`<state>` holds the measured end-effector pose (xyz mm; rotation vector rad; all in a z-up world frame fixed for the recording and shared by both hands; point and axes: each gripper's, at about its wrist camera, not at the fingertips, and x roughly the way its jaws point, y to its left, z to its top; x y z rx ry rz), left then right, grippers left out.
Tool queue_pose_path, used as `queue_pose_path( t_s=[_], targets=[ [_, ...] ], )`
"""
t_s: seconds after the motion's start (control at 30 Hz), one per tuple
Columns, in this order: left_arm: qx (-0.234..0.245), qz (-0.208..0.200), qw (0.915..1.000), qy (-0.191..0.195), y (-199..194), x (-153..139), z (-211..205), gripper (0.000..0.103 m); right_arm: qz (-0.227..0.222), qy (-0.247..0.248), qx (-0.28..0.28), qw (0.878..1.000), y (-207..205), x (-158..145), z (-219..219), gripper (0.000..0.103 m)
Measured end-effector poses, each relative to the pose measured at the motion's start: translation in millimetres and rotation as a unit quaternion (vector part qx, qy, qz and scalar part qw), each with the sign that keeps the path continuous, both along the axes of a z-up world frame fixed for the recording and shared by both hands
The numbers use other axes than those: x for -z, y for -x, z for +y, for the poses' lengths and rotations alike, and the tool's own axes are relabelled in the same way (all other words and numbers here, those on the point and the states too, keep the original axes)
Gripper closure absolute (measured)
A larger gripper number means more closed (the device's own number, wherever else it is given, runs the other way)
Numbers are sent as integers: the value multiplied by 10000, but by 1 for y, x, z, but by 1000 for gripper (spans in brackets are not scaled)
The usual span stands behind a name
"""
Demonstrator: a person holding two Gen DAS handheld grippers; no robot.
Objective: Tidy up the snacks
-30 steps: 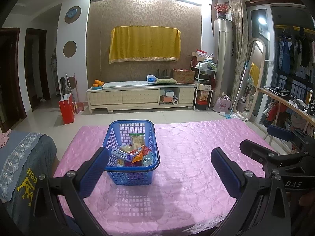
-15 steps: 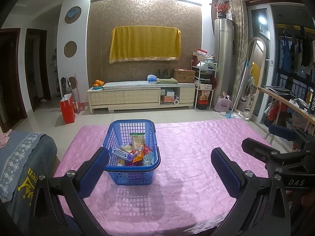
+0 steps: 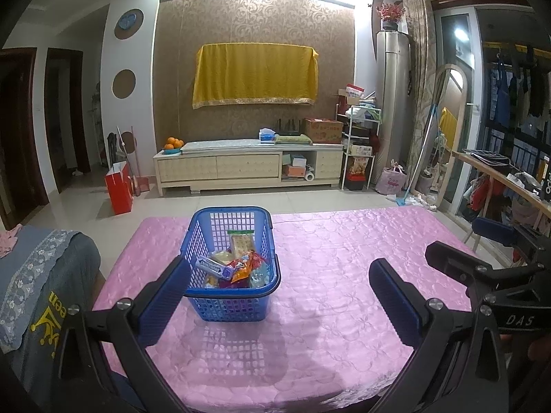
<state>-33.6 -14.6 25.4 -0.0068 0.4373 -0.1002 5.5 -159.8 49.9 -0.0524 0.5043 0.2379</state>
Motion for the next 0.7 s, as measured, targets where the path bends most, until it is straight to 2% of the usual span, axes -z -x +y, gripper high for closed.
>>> queue_pose_path(
  t_s=[0.7],
  targets=[
    [-43, 48, 10000, 33, 2, -1, 0, 1, 21, 6, 5, 10000, 1, 1, 0, 0]
  ],
)
